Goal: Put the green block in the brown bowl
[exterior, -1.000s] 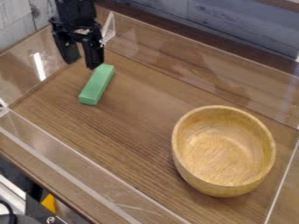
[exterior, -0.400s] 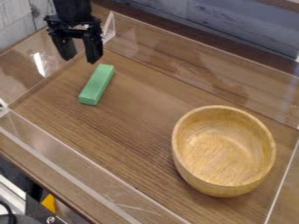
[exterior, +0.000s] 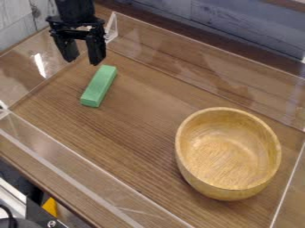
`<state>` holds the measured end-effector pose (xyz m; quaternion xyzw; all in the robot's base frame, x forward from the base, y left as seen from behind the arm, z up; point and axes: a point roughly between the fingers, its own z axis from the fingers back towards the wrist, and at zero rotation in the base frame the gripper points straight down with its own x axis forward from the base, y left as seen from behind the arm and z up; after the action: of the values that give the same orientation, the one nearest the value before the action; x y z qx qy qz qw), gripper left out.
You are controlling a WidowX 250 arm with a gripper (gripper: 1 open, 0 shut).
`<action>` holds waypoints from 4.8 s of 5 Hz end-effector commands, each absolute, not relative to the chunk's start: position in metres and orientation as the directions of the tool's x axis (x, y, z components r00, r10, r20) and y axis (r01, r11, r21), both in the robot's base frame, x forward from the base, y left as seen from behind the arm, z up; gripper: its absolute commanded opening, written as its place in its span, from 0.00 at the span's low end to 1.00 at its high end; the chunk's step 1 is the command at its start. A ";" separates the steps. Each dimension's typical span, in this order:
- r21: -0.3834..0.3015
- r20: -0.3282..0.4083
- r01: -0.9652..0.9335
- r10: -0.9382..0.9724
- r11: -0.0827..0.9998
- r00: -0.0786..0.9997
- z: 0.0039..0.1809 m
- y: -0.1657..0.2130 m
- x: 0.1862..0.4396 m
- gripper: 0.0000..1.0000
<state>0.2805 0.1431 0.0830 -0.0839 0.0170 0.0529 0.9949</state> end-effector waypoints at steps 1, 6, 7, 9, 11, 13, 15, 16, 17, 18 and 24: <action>-0.146 -0.019 -0.090 0.088 0.985 0.996 0.072 0.138 0.291 1.00; -0.101 -0.021 -0.151 0.150 0.983 0.988 0.025 0.138 0.286 1.00; -0.094 -0.031 -0.123 0.121 0.988 0.992 0.030 0.136 0.288 0.00; -0.103 -0.056 -0.170 0.165 0.980 0.985 0.046 0.139 0.277 0.00; -0.116 -0.070 -0.173 0.166 0.978 0.984 0.062 0.115 0.267 0.00; -0.133 -0.080 -0.236 0.227 0.963 0.971 0.068 0.112 0.268 0.00; -0.147 -0.092 -0.272 0.260 0.951 0.961 0.083 0.107 0.269 0.00; -0.155 -0.094 -0.250 0.238 0.956 0.967 0.093 0.097 0.265 0.00; -0.181 -0.079 -0.163 0.151 0.970 0.985 0.123 0.053 0.259 0.00; -0.192 -0.093 -0.029 0.011 0.981 0.996 0.133 0.003 0.239 0.00; -0.157 0.027 0.280 -0.279 0.947 0.960 0.128 -0.083 0.206 0.00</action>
<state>0.2019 -0.0826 0.1231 -0.0806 0.0123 -0.1355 0.9874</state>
